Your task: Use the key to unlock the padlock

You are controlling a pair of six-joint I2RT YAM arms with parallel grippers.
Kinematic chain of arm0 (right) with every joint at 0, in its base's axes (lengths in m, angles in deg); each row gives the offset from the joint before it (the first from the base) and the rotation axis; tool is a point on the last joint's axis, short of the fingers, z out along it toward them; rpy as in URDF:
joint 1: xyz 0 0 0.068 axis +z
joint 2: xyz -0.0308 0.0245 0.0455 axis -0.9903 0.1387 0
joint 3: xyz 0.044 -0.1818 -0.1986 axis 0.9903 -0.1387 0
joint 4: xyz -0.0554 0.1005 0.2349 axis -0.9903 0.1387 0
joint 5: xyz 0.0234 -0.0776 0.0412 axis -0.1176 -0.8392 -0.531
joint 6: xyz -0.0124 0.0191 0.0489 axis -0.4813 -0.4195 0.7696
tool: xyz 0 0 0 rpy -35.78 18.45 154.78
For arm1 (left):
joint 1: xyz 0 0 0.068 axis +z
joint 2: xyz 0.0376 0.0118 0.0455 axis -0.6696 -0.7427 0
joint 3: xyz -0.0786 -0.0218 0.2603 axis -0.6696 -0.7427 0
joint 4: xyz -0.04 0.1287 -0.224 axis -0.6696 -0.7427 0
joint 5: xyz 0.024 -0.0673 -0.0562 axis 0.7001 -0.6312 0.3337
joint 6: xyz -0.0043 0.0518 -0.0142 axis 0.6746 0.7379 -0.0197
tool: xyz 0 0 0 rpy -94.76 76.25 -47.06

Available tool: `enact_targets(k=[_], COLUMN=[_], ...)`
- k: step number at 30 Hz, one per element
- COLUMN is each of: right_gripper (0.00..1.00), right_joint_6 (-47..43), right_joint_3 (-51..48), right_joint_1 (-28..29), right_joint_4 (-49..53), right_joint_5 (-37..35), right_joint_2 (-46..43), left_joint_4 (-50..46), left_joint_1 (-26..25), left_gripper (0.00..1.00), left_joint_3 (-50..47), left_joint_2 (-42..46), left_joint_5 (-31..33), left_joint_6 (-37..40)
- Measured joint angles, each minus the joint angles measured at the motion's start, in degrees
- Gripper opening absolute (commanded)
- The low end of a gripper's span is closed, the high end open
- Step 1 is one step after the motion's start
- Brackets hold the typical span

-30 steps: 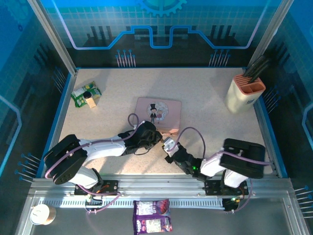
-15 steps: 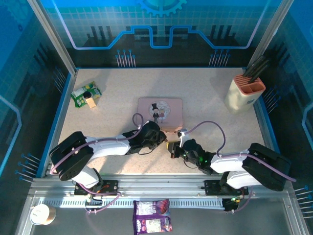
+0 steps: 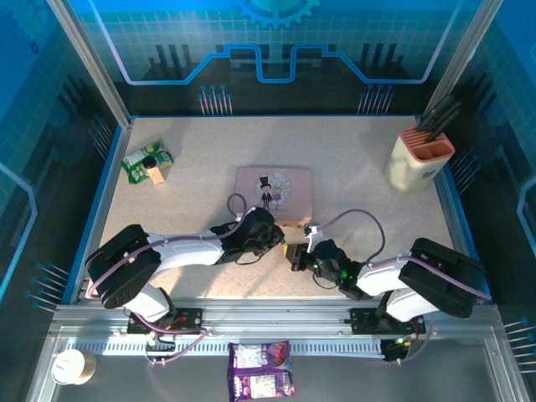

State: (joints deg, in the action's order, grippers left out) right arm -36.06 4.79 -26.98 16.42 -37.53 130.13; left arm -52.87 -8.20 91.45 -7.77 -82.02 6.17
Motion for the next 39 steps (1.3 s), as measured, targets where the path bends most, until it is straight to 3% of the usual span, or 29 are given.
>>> enact_targets(k=[10,23,28,39], right_gripper=[0.00,0.01,0.13,0.40], right_joint_6=[-0.2,0.3,0.2,-1.1], right_joint_3=[0.0,0.0,1.0,2.5], right_joint_1=[0.0,0.5,-0.1,-2.8], right_joint_4=[1.7,6.0,9.3,20.4], right_joint_5=[-0.2,-0.6,-0.6,-0.4], right_joint_2=[-0.3,-2.2,-2.4,-7.8], left_joint_4=[1.6,-0.8,-5.0,-16.7], left_joint_1=[-0.3,1.2,3.4,13.6], left_gripper=[0.48,0.67,0.73,0.83], left_joint_3=[0.0,-4.3,-4.9,-5.4], left_joint_2=[0.2,9.8,15.6,28.0], left_joint_5=[-0.4,2.3,3.5,5.0], left_joint_6=[-0.2,1.2,5.2,20.9])
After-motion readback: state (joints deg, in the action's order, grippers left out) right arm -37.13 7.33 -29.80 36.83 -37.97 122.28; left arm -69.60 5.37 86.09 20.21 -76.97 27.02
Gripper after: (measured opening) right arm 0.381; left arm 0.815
